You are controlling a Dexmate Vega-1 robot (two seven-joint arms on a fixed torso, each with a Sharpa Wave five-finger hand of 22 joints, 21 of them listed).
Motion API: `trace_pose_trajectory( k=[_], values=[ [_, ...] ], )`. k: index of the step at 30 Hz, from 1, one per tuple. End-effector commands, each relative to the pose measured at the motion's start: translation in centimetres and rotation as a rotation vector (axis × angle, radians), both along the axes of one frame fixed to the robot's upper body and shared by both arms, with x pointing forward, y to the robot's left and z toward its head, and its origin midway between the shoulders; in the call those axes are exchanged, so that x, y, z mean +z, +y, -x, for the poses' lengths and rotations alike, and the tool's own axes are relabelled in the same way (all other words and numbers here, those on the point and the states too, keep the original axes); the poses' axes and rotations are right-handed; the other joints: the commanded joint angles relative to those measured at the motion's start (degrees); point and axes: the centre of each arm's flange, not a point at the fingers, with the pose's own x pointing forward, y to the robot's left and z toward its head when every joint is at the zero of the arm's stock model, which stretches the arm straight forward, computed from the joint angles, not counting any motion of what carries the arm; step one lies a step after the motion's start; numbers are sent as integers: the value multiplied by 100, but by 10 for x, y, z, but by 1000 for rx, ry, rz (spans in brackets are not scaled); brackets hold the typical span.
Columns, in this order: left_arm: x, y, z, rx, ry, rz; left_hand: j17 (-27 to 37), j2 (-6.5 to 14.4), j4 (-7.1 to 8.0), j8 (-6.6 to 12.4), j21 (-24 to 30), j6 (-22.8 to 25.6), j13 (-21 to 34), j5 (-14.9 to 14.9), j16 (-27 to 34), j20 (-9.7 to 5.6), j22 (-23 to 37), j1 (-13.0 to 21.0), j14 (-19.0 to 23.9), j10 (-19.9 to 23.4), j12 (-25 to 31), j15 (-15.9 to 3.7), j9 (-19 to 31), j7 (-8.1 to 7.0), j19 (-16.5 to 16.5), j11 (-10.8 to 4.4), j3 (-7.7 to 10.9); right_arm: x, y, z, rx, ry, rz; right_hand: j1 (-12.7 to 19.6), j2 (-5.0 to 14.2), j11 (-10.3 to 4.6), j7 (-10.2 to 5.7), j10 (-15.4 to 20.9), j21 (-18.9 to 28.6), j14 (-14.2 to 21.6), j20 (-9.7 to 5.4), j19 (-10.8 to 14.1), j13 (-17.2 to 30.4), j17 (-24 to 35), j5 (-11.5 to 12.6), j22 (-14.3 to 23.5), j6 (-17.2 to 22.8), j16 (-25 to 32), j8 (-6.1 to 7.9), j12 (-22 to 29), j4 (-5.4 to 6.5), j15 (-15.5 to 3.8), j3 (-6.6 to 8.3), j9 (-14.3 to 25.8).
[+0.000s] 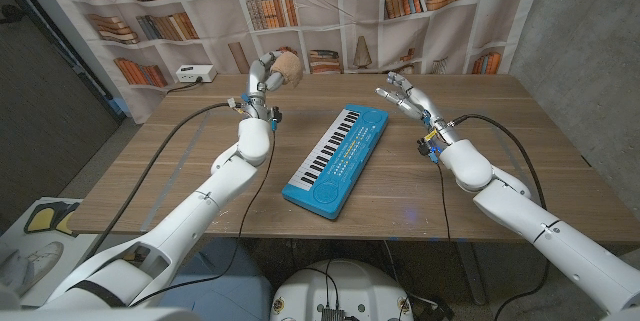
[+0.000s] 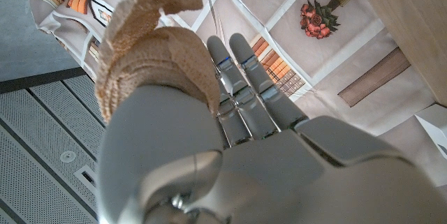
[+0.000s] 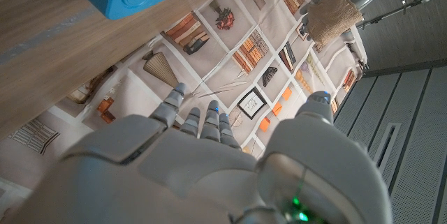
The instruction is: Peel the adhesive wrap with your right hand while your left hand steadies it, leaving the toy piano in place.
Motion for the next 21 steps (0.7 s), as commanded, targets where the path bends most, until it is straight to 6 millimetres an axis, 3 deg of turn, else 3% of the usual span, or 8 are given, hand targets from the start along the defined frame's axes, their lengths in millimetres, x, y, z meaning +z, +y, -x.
trace_pose_trajectory(
  k=[1,11,21],
  values=[
    [-2,-3,1,-45,-4,52,-17,36,14,43,45,135,-16,16,-24,-11,4,30,73,134,-17,6,233,-28,15,-53,-21,4,5,7,-39,-71,37,149,-1,19,74,130,56,153,-166,226,-6,-1,-23,10,120,58,43,41,-46,28,57,20],
    [-5,-6,0,-108,55,113,-34,5,19,66,132,207,-56,24,-26,-21,-40,2,135,221,-43,4,191,-73,-8,-53,-43,4,10,17,-92,-150,47,334,-18,8,43,192,99,513,-197,593,-23,-16,-42,9,194,127,24,16,-64,-26,116,20],
    [-5,-4,-2,-142,99,166,-41,-39,-5,96,211,304,-117,40,-22,-36,-74,13,186,288,-81,5,148,-17,-14,-54,-60,4,20,27,-133,-187,103,383,-39,-14,24,219,112,569,-176,739,-25,-17,-52,9,221,119,15,9,-60,-37,127,21]
  ],
)
